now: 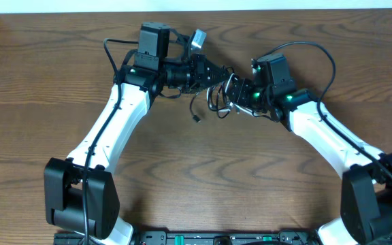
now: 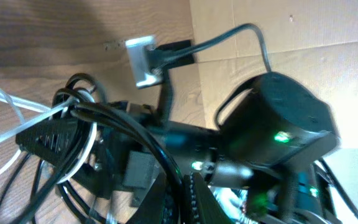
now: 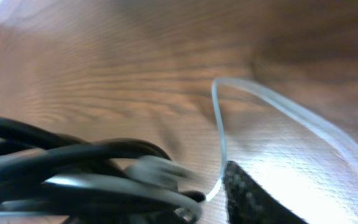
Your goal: Untangle cables
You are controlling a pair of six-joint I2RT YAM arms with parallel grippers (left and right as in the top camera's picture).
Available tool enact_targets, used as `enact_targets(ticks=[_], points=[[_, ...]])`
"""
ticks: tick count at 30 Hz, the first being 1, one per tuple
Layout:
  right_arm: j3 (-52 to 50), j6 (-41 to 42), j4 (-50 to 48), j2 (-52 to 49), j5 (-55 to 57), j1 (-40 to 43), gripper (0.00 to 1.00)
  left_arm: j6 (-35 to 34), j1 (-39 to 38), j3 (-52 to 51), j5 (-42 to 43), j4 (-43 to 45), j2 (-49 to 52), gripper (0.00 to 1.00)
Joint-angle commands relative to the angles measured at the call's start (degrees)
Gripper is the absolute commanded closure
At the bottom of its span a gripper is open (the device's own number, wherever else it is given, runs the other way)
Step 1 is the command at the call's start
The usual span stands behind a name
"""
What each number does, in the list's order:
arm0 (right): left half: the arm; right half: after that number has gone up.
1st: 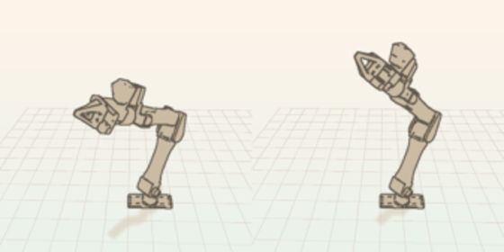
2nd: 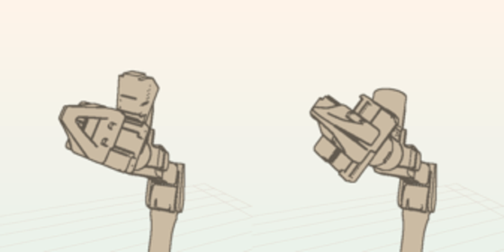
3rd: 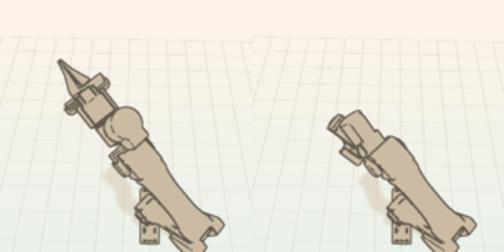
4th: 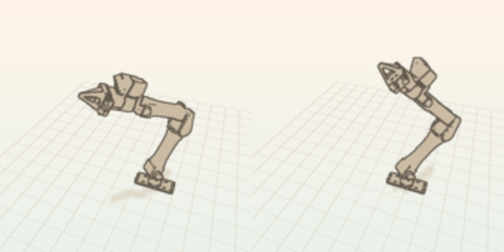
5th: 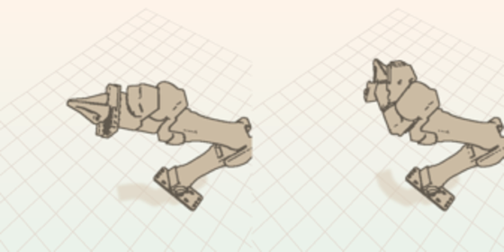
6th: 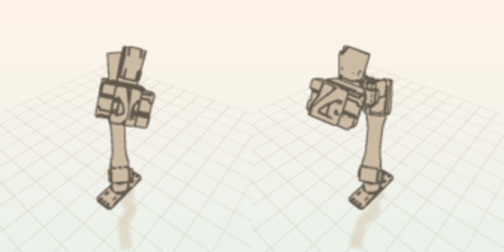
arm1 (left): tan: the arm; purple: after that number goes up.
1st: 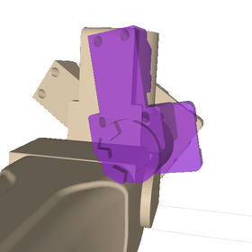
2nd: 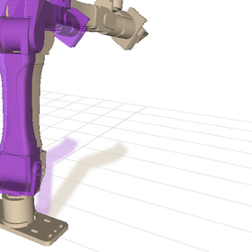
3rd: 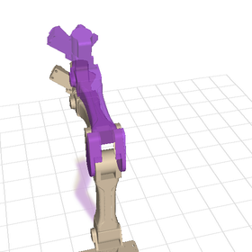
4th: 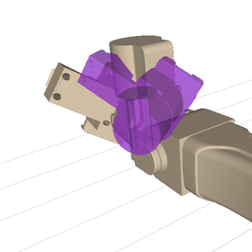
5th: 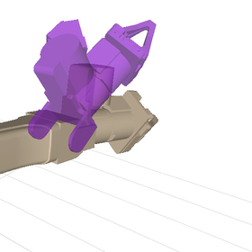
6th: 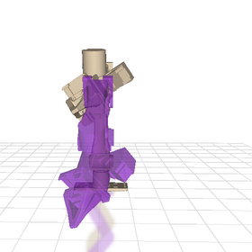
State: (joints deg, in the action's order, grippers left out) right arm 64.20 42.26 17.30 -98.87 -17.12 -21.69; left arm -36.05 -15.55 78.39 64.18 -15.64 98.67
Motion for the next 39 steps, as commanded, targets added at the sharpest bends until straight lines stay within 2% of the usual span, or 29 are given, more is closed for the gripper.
enact_targets(ticks=[1,3,6,7,12,18,22,29,32,39], points=[[0.5,0.5,3.3,-2.2,5.8,1.8,0.71,-1.6,1.6,0.7,2.3,1.7,-0.2,0.92],[0.5,-1.6,5.7,-2.3,6.3,3.2,0.84,-1.5,2.7,0.7,2.3,1.8,-0.3,0.92],[0.5,-5.1,8.5,-2.3,6.2,5.7,0.92,-0.3,5.0,0.7,2.2,1.8,-0.3,0.92],[0.5,-6.9,9.4,-2.3,5.6,6.9,0.98,0.9,6.1,0.7,2.2,1.8,-0.3,0.93],[0.5,-16.6,11.4,-2.3,-3.0,11.3,0.99,6.0,9.4,0.7,1.9,0.2,-0.3,0.93],[0.5,-23.1,14.9,-2.3,-5.4,15.5,0.99,15.2,12.2,0.7,-11.2,-13.1,-0.3,0.92],[0.5,-30.0,14.6,-2.3,-9.5,14.9,0.99,18.7,11.3,0.7,-14.3,-18.0,-0.2,0.93],[0.5,-27.0,14.2,-2.3,3.6,9.6,0.99,18.2,5.2,0.7,-11.5,-14.0,-0.2,0.22],[0.5,-26.1,14.1,-2.3,5.7,8.0,0.99,17.3,2.7,0.7,-11.4,-12.0,-0.2,0.13],[0.6,-25.5,13.4,-2.3,5.9,7.0,0.99,7.3,-3.2,0.6,-21.5,-12.1,1.6,0.12]])
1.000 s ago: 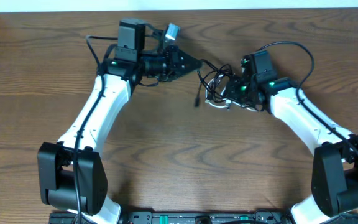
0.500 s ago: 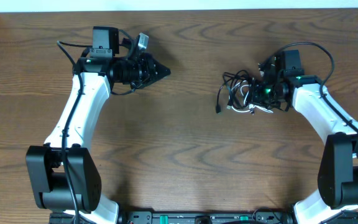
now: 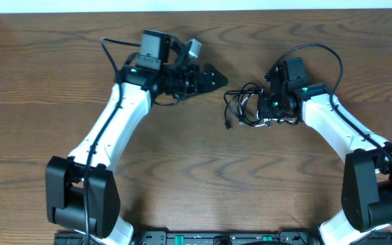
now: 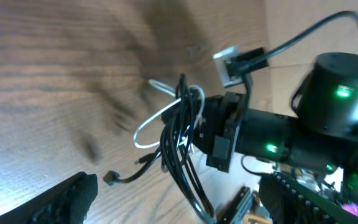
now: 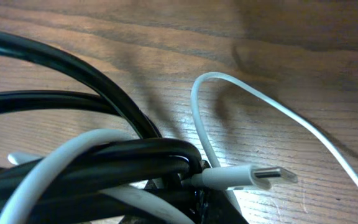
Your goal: Untangle cables
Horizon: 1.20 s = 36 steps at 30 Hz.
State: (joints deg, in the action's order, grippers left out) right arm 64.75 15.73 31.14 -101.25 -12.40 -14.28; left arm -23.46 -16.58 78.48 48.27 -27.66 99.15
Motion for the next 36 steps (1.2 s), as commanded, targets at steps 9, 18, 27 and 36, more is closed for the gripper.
enact_targets(ticks=[9,18,27,36], points=[[0.0,2.1,-0.5,0.1,1.3,-0.4,0.99,-10.0,-7.9,0.5,-9.4,2.1,7.4,0.3],[0.0,5.3,-0.4,0.1,2.6,0.6,0.99,-10.0,-7.4,0.5,-12.1,5.6,9.8,0.92],[0.0,8.7,0.2,0.1,2.8,4.3,0.99,-5.0,-2.8,0.5,-4.8,5.5,5.1,0.93],[0.0,9.6,1.5,0.0,2.8,8.1,0.99,-4.4,0.6,0.5,-3.7,3.7,-8.5,0.93]])
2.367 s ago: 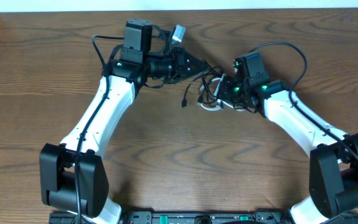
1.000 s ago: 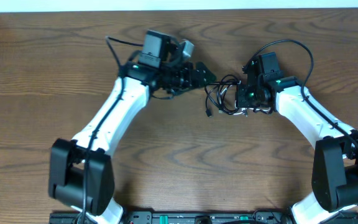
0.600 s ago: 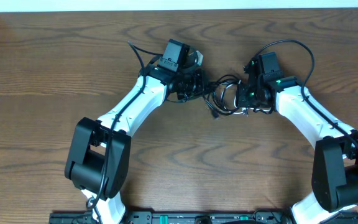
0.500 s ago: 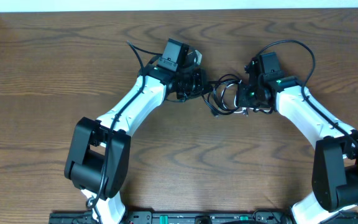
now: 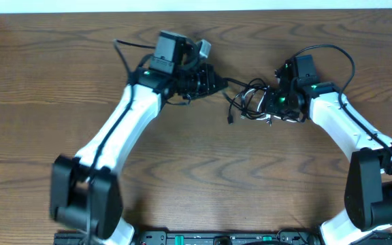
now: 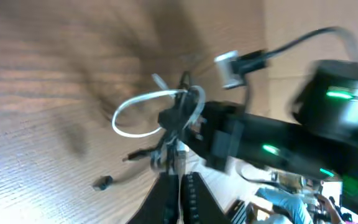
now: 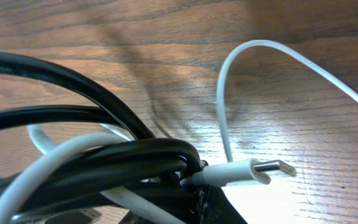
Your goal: Untangle cables
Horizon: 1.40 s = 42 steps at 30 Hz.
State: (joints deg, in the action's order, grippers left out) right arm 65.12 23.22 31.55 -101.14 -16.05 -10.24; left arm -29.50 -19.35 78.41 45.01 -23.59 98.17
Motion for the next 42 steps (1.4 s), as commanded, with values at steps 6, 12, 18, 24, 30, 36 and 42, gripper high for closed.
enact_targets(ticks=[6,12,18,24,30,36,42], points=[[-0.4,2.7,0.8,-0.1,5.7,5.4,0.99,2.3,3.7,0.6,-0.4,-3.2,-14.2,0.92],[-0.4,-4.5,-1.2,-0.1,-4.3,5.6,0.99,4.4,3.7,0.6,-0.9,-6.8,-15.0,0.92],[-0.4,-6.2,-2.6,0.0,-4.5,2.1,0.99,4.4,2.5,0.6,-1.2,-7.0,-10.0,0.49],[-0.4,-7.2,-2.6,0.1,-4.5,-1.7,0.99,4.4,-1.1,0.6,-4.4,-5.4,-2.2,0.36],[-0.4,-7.2,-2.4,0.1,-4.7,-2.2,0.99,4.3,-2.7,0.6,-8.3,-4.8,2.9,0.37],[-0.4,-7.1,-2.7,0.1,-4.7,-2.2,0.99,4.4,-4.7,0.6,-20.7,-7.7,7.5,0.61],[-0.4,-7.0,-2.8,0.5,-8.3,-2.2,0.99,4.4,-5.4,0.6,-31.6,-9.9,9.0,0.71]])
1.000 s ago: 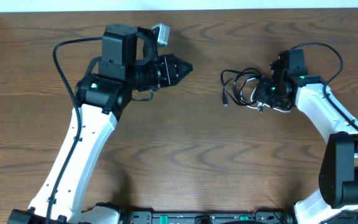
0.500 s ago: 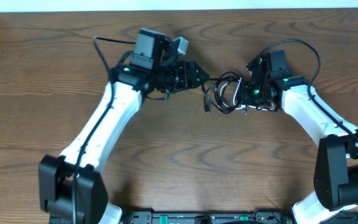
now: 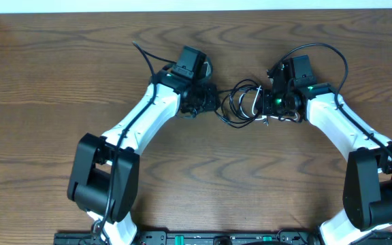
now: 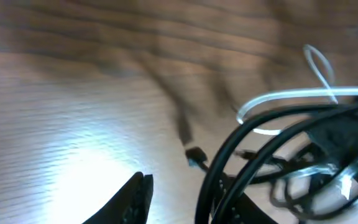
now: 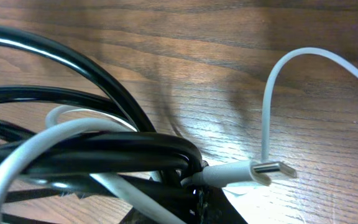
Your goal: Untangle cables
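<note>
A tangle of black and white cables point(image 3: 239, 103) lies mid-table between both grippers. My left gripper point(image 3: 213, 103) sits at its left edge, open in the left wrist view point(image 4: 188, 190). Black loops point(image 4: 253, 143) cross just in front of its right finger, and a small black plug point(image 4: 196, 158) rests on the wood. My right gripper point(image 3: 267, 107) is shut on the bundle's right side. In the right wrist view point(image 5: 197, 202) thick black strands point(image 5: 92, 149) and a white cable pass over the shut jaws. A white USB-C plug point(image 5: 263, 171) sticks out to the right.
The brown wooden table point(image 3: 196, 184) carries nothing else. Its far edge point(image 3: 196, 9) runs along the top, with a cardboard edge at the far left. The two arms' bases stand at the near edge.
My left gripper was shut with a black strand stretched to the bundle; now it is open and further right, against the tangle's left side. The right gripper still holds the bundle.
Both grippers were close together in the tangle, the left one shut. Then they stood apart, the left open and empty, the right holding the bundle. Then the left was shut with a strand pulled taut. Now it is open beside the bundle.
</note>
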You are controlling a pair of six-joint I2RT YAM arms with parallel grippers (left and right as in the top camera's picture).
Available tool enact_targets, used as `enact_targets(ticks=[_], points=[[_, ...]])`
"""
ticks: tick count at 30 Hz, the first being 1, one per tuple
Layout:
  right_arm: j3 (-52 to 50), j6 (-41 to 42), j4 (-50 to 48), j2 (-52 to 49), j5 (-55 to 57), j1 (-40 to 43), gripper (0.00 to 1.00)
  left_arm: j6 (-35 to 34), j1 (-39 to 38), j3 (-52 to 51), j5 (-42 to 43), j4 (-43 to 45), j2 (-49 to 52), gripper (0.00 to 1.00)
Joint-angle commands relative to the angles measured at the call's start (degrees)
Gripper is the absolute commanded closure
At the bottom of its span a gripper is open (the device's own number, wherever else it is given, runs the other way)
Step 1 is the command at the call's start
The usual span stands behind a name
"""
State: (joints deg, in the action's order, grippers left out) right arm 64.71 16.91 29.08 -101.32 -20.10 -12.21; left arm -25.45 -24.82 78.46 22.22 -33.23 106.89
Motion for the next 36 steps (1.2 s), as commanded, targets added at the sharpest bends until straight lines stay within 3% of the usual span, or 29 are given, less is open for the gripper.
enact_targets(ticks=[1,4,6,11,17,25,31,36], points=[[0.0,-0.8,-0.6,0.9,-5.3,-0.2,0.99,0.3,0.1,0.5,-9.9,-0.4,0.3,0.73],[0.0,-1.8,-2.4,2.9,-11.9,0.3,0.99,0.3,0.1,0.5,-11.4,-0.6,0.3,0.81],[0.0,-1.8,-4.5,4.8,-17.8,1.4,0.99,0.3,0.1,0.3,-11.4,-0.6,0.3,0.92],[0.0,-0.2,-11.2,10.1,-34.2,7.4,0.99,0.3,0.1,-1.1,-11.3,-0.6,0.3,0.92],[0.0,7.1,-17.5,12.6,-45.8,15.2,0.99,0.3,0.2,-1.5,-11.3,-1.0,0.3,0.93],[0.0,15.0,-18.2,12.6,-47.6,23.6,0.99,0.7,1.3,-1.5,-10.6,-0.9,0.1,0.93],[0.0,17.1,-17.5,12.6,-47.6,24.5,0.99,8.1,1.3,-1.5,1.5,3.4,-1.6,0.92],[0.0,16.7,-17.3,12.6,-47.4,23.5,0.99,8.1,1.4,-1.5,4.8,5.7,-4.1,0.92]])
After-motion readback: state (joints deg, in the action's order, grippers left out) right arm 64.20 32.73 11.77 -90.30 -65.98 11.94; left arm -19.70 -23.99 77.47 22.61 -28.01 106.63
